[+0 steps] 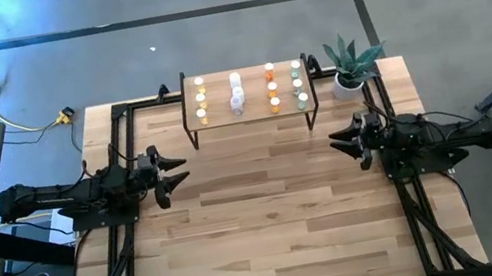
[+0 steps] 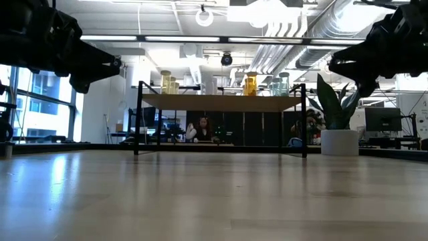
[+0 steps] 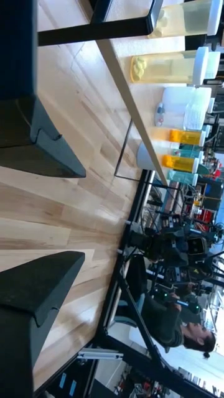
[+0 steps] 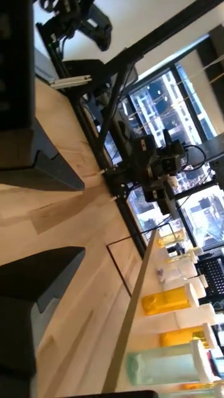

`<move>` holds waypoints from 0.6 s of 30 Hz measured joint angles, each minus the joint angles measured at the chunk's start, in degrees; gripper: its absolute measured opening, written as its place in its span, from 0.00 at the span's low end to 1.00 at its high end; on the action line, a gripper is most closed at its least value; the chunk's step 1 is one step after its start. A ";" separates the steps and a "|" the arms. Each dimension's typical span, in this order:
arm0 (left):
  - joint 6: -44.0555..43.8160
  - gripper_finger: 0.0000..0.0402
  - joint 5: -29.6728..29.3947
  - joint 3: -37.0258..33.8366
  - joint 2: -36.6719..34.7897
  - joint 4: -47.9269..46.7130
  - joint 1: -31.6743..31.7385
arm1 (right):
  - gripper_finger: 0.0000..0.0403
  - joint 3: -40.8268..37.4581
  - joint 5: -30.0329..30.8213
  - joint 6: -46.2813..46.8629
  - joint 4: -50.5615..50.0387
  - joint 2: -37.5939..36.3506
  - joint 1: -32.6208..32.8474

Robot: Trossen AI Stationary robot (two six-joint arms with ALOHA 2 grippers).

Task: Pick and place medicine bottles onto shelf by color
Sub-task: Return to Home Position

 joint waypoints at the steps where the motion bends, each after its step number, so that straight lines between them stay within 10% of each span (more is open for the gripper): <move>1: 0.00 0.49 0.00 0.00 -0.02 0.00 -0.02 | 0.36 0.00 -0.03 -1.00 0.00 0.00 0.00; 18: 0.00 0.49 0.00 0.00 -0.02 0.00 -0.02 | 0.36 0.00 -0.09 -1.80 -0.11 0.02 0.00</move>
